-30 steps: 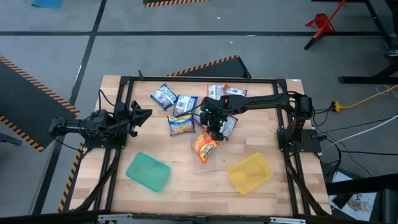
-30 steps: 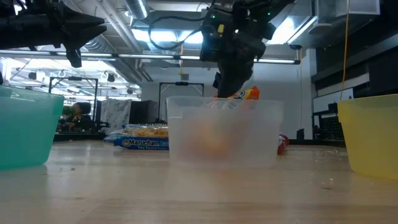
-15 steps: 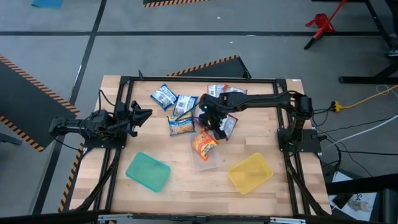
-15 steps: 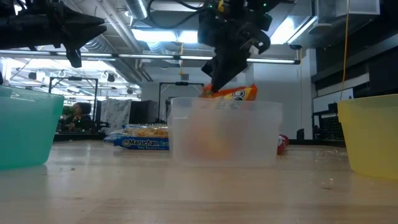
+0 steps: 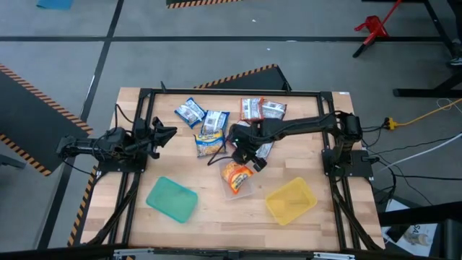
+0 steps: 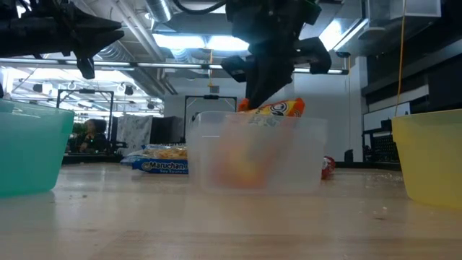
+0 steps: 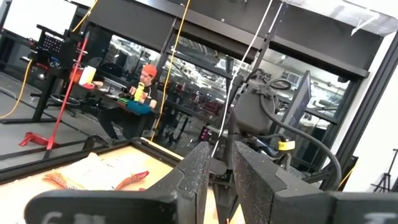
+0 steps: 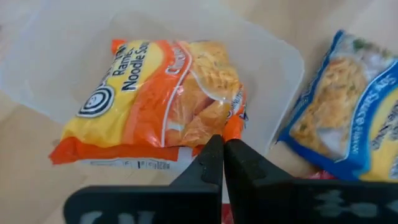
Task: Sort Maruchan noodles
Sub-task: Put the left orange noodle pack into the transparent bin
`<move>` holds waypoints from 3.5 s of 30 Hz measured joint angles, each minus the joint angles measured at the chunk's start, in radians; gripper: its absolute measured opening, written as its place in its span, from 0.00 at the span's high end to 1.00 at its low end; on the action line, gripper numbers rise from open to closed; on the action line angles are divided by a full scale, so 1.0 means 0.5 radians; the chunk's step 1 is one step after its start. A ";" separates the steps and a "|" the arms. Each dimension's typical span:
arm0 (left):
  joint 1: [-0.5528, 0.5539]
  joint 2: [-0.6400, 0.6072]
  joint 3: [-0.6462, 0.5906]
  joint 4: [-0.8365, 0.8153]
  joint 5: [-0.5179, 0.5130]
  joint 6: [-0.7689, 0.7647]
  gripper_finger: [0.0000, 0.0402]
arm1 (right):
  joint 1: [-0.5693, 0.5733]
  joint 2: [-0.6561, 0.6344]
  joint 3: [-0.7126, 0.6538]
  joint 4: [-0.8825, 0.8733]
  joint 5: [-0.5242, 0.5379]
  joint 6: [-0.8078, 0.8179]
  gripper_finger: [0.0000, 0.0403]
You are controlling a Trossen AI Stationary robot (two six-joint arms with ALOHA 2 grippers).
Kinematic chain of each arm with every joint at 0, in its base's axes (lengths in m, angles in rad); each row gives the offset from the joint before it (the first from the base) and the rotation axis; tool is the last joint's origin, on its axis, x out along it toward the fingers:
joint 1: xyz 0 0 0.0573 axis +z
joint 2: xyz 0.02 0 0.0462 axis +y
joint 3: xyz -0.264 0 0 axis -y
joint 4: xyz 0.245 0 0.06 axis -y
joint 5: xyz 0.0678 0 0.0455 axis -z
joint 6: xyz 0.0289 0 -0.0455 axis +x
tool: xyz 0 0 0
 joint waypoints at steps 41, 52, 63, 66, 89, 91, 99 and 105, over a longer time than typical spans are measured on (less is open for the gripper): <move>0.000 0.000 0.000 -0.254 0.006 -0.181 0.83 | 0.004 -0.026 0.159 -0.366 -0.124 1.852 0.32; -0.001 0.000 0.000 -0.252 0.038 -0.197 0.83 | 0.004 -0.021 -0.059 -0.028 -0.033 2.327 0.29; 0.000 0.000 0.000 -0.251 0.071 -0.211 0.83 | 0.004 -0.018 -0.241 0.200 -0.084 2.435 0.29; 0.000 0.000 0.000 -0.251 0.071 -0.211 0.83 | 0.004 -0.018 -0.241 0.234 -0.112 2.434 0.29; 0.000 0.000 0.000 -0.250 0.012 -0.215 0.83 | 0.004 -0.002 -0.241 0.287 -0.264 2.205 0.74; 0.000 0.000 0.000 -0.250 0.012 -0.227 0.83 | 0.004 -0.002 -0.241 0.288 -0.264 2.202 0.84; 0.000 0.000 0.000 -0.242 0.011 -0.230 0.83 | 0.004 -0.002 -0.137 0.187 -0.246 2.078 0.99; 0.000 0.000 0.000 -0.242 0.011 -0.231 0.83 | 0.039 -0.002 0.158 -0.139 -0.102 1.734 1.00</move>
